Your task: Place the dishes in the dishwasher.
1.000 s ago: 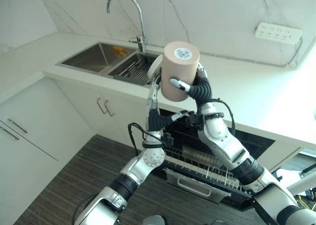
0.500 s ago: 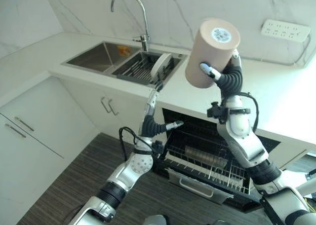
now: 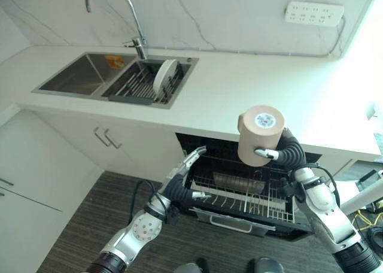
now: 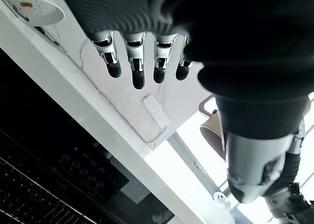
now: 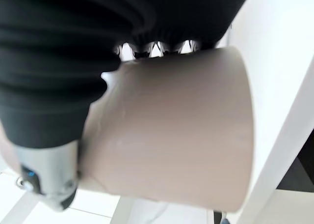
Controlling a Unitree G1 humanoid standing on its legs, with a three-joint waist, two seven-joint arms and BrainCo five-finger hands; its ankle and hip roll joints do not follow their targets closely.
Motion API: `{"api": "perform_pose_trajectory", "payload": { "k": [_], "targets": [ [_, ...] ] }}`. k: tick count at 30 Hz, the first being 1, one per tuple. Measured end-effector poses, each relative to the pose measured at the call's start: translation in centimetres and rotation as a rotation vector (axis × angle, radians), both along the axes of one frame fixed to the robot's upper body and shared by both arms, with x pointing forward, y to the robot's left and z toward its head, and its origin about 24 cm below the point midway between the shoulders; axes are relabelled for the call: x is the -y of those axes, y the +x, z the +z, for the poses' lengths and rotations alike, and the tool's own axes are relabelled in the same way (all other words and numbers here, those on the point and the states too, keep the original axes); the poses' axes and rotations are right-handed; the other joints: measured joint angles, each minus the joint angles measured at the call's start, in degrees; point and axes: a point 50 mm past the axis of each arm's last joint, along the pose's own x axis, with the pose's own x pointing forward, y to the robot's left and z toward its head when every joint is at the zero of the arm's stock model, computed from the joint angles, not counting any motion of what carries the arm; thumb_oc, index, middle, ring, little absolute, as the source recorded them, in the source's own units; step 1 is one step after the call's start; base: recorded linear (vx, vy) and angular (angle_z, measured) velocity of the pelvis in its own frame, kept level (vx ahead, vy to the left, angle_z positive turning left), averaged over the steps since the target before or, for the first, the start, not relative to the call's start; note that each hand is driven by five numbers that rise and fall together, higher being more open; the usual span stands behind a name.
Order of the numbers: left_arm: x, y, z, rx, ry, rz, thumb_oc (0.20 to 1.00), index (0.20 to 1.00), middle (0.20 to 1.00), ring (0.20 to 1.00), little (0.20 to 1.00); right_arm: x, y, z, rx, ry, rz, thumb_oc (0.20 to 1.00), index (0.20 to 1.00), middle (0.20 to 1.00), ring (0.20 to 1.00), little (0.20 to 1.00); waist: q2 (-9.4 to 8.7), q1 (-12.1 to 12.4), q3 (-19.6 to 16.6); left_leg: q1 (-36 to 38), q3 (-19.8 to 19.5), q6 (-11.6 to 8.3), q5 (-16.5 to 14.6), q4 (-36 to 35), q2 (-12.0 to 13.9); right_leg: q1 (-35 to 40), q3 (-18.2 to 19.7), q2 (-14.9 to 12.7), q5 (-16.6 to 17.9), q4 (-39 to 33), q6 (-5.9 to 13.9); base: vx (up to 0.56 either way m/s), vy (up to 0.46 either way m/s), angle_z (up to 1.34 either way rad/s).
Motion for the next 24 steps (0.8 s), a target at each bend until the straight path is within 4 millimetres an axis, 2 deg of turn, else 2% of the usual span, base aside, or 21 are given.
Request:
{"api": "perform_pose_trajectory", "payload": {
  "k": [5, 10, 14, 19, 22, 24],
  "targets": [
    [0.3, 0.0, -0.1, -0.014, 0.032, -0.038, 1.0, 1.0, 1.0, 1.0, 1.0, -1.1, -0.4, -0.6, -0.03, -0.003, 0.086, 0.2, 0.2, 0.2, 0.2, 0.2, -0.1, 0.0, 0.8, 0.0, 0.0, 0.0, 0.0, 0.0, -0.1, -0.1, 0.0, 0.0, 0.0, -0.1, 0.08, 0.0, 0.0, 0.0],
    [0.4, -0.5, -0.7, -0.048, 0.086, -0.087, 1.0, 1.0, 1.0, 1.0, 1.0, -2.4, -0.7, -2.6, -0.12, -0.048, 0.167, 0.2, 0.2, 0.2, 0.2, 0.2, -0.28, 0.0, 1.5, 0.1, 0.2, -0.01, 0.0, -0.1, 0.0, -0.2, 0.2, 0.2, 0.1, -0.2, 0.11, 0.0, 0.0, 0.0],
    [-0.5, -0.6, -0.8, -0.049, 0.159, -0.097, 1.0, 1.0, 1.0, 1.0, 1.0, -1.9, -0.5, -4.2, -0.179, -0.104, 0.172, 0.2, 0.2, 0.2, 0.2, 0.2, -0.26, -0.1, 1.6, 0.2, 0.8, -0.04, 0.0, -0.1, 0.2, -0.3, 0.7, 0.4, 0.2, -0.3, 0.16, 0.01, -0.005, -0.06],
    [-1.0, -0.6, -0.8, -0.053, 0.191, -0.097, 1.0, 1.0, 1.0, 1.0, 1.0, -1.1, -0.3, -4.7, -0.2, -0.152, 0.156, 0.2, 0.2, 0.2, 0.2, 0.2, -0.25, -0.1, 1.6, 0.0, 1.4, -0.04, 0.0, -0.1, 0.3, -0.9, 1.4, 0.6, 0.5, -0.4, 0.12, 0.0, -0.001, -0.07],
    [-1.2, -0.6, -1.5, -0.086, 0.217, -0.096, 1.0, 1.0, 1.0, 1.0, 1.0, -0.5, 0.0, -5.9, -0.24, -0.195, 0.126, 0.2, 0.2, 0.2, 0.2, 0.2, -0.26, -0.1, 1.6, 0.1, 1.4, -0.05, 0.0, -0.1, 0.3, -0.9, 1.4, 0.6, 0.5, -0.4, 0.13, 0.05, -0.005, -0.01],
    [-1.6, -0.6, -1.7, -0.092, 0.247, -0.096, 1.0, 1.0, 1.0, 1.0, 1.0, 0.4, 0.2, -7.4, -0.298, -0.236, 0.084, 0.2, 0.2, 0.2, 0.2, 0.2, -0.29, -0.1, 1.7, 0.1, 1.4, -0.05, 0.0, -0.1, 0.3, -0.9, 1.5, 0.6, 0.5, -0.4, 0.14, 0.05, -0.006, 0.0]
  ]
}}
